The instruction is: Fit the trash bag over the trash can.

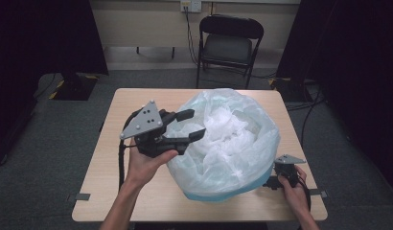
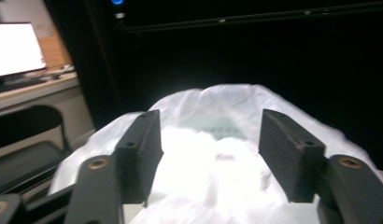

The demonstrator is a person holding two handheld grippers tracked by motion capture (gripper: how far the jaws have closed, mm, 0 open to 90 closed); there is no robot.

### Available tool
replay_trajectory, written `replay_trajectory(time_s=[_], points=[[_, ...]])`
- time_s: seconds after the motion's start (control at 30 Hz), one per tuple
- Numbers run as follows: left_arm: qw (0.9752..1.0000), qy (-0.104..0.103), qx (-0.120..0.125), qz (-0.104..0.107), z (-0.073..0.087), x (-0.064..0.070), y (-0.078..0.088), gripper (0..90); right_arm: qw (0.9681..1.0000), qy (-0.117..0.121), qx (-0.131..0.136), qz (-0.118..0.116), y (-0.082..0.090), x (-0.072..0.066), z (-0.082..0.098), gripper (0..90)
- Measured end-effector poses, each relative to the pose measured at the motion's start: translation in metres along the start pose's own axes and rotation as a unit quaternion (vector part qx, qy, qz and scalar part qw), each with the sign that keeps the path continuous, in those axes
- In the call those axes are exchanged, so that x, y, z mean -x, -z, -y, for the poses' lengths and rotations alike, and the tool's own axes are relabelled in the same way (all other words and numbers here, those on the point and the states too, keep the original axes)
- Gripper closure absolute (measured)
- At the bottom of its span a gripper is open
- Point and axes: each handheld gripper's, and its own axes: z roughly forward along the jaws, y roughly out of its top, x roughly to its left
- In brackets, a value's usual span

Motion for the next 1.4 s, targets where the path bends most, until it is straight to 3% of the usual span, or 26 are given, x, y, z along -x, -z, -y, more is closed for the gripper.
replay_trajectory(time_s=[0.07, 0.13, 0.27, 0.37, 0.43, 0.5, 0.57, 0.63, 0.73, 0.83, 0.9, 0.97, 1.1, 1.23, 1.33, 1.4], points=[[0.9998, 0.009, -0.003, -0.017, 0.009, -0.008, 0.008, 50.3, 1.0, 0.0, 0.0, 0.0, 0.0, 0.0, 0.0, 8.8], [0.9989, 0.024, 0.0, -0.041, 0.018, -0.016, 0.016, 52.2, 1.0, 0.0, 0.0, 0.0, 0.0, 0.0, 0.0, 8.8], [0.994, 0.066, -0.003, -0.087, 0.038, -0.029, 0.028, 44.8, 1.0, 0.0, 0.0, 0.0, 0.0, 0.0, 0.0, 8.8], [0.9909, 0.09, -0.017, -0.098, 0.053, -0.035, 0.031, 41.6, 1.0, 0.0, 0.0, 0.0, 0.0, 0.0, 0.0, 8.8], [0.9912, 0.093, -0.017, -0.093, 0.062, -0.037, 0.03, 42.8, 1.0, 0.001, 0.0, -0.001, 0.0, 0.0, 0.0, 8.8], [0.9925, 0.098, -0.001, -0.074, 0.069, -0.036, 0.028, 55.4, 1.0, 0.001, 0.0, -0.001, 0.0, 0.0, 0.0, 8.8], [0.9923, 0.091, 0.008, -0.084, 0.07, -0.033, 0.028, 62.0, 1.0, 0.001, -0.002, -0.002, 0.0, 0.001, 0.0, 8.9], [0.9938, 0.093, 0.025, -0.056, 0.067, -0.032, 0.029, 78.3, 1.0, 0.001, -0.005, -0.002, 0.001, 0.001, -0.001, 9.7], [0.9949, 0.078, 0.033, -0.054, 0.06, -0.027, 0.032, 82.9, 1.0, -0.004, -0.009, 0.0, 0.004, 0.003, -0.001, 13.5], [0.9965, 0.066, 0.041, -0.032, 0.055, -0.022, 0.037, 85.0, 0.9999, -0.01, -0.002, 0.002, 0.009, 0.005, -0.002, 13.0], [0.9972, 0.062, 0.03, -0.028, 0.055, -0.02, 0.038, 79.4, 0.9999, -0.013, 0.009, 0.0, 0.017, 0.004, -0.005, 15.6], [0.9969, 0.064, 0.019, -0.041, 0.058, -0.018, 0.041, 65.5, 0.9993, -0.018, 0.033, -0.003, 0.03, 0.001, -0.012, 16.8], [0.9948, 0.073, 0.019, -0.068, 0.06, -0.021, 0.047, 41.3, 0.9959, -0.008, 0.089, -0.014, 0.069, -0.005, -0.031, 20.8], [0.9945, 0.079, 0.009, -0.068, 0.062, -0.026, 0.046, 36.4, 0.9905, 0.008, 0.134, -0.031, 0.102, -0.013, -0.043, 20.4], [0.994, 0.087, 0.007, -0.066, 0.067, -0.028, 0.042, 36.3, 0.9846, 0.012, 0.166, -0.052, 0.122, -0.016, -0.048, 21.8], [0.9937, 0.088, 0.003, -0.069, 0.069, -0.028, 0.041, 36.3, 0.9815, 0.023, 0.184, -0.048, 0.135, -0.018, -0.051, 23.4]])
